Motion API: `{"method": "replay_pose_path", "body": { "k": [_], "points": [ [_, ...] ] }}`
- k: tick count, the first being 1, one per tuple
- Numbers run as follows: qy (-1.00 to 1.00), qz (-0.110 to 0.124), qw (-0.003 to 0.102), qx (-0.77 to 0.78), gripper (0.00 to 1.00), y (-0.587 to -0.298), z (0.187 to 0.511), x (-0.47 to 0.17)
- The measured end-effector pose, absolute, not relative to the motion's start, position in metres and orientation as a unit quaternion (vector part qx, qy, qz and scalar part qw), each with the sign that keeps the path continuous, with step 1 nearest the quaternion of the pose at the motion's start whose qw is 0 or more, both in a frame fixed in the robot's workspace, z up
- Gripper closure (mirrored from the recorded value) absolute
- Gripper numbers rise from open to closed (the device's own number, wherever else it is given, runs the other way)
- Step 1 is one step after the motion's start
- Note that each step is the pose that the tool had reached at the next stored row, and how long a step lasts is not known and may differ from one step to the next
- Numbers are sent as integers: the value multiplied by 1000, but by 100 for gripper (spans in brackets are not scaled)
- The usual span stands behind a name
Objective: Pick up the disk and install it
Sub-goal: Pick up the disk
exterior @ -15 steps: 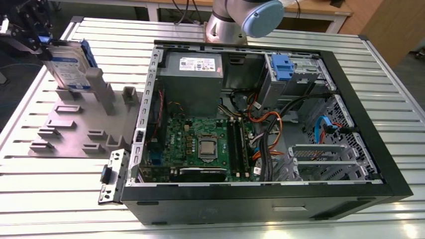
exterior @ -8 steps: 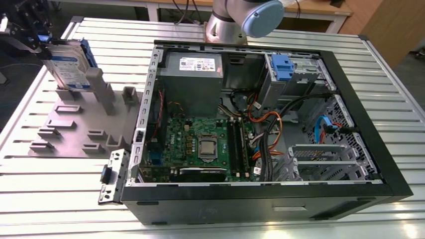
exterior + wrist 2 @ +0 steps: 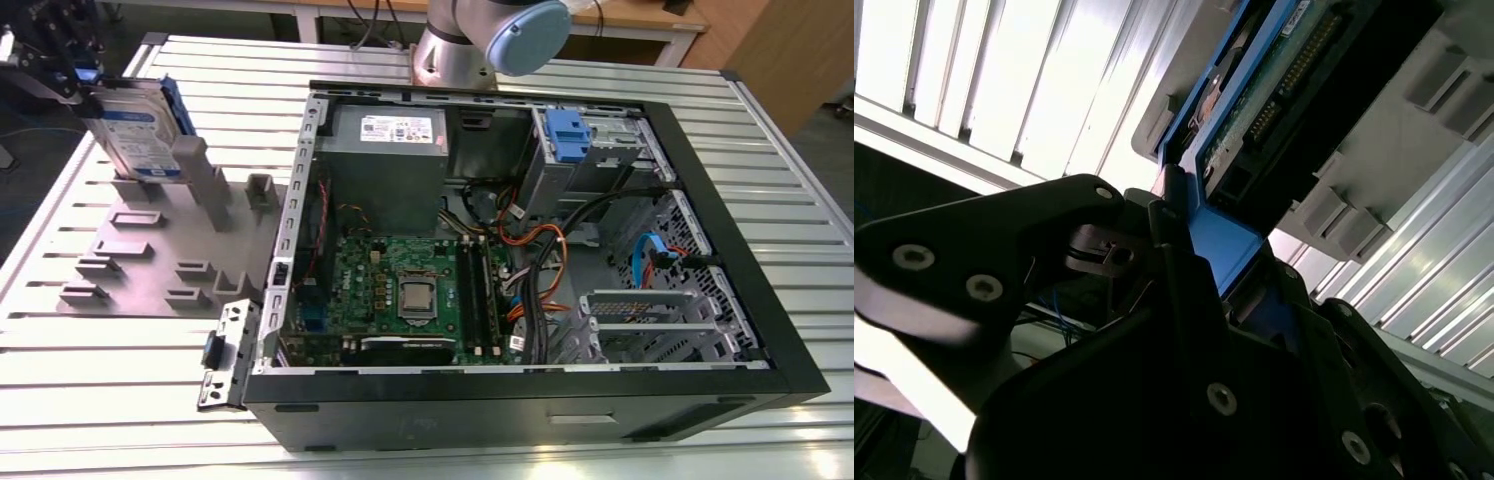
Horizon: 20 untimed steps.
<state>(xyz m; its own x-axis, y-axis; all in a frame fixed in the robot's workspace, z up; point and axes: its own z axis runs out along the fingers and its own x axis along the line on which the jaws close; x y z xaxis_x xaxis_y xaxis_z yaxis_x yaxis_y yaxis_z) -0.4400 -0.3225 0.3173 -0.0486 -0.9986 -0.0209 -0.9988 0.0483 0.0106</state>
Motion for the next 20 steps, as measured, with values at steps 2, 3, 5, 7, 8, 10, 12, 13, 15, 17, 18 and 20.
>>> {"method": "replay_pose_path", "body": {
  "k": [2, 3, 5, 7, 8, 10, 12, 13, 15, 17, 18, 20],
  "points": [
    [724, 11, 4, -690, 63, -323, 318, -440],
    [724, 11, 4, -690, 63, -323, 318, -440],
    [724, 11, 4, -690, 63, -323, 318, -440],
    [724, 11, 4, -690, 63, -323, 319, -440],
    [724, 11, 4, -690, 63, -323, 319, -440],
    [724, 11, 4, -690, 63, -323, 320, -440],
    [724, 11, 4, -690, 63, -323, 321, -440],
    [724, 11, 4, -690, 63, -323, 322, -440],
    [724, 11, 4, -690, 63, -323, 322, -440],
    [724, 11, 4, -690, 63, -323, 323, -440],
    [724, 11, 4, -690, 63, -323, 324, -440],
    [724, 11, 4, -690, 63, -323, 325, -440]
  ]
}}
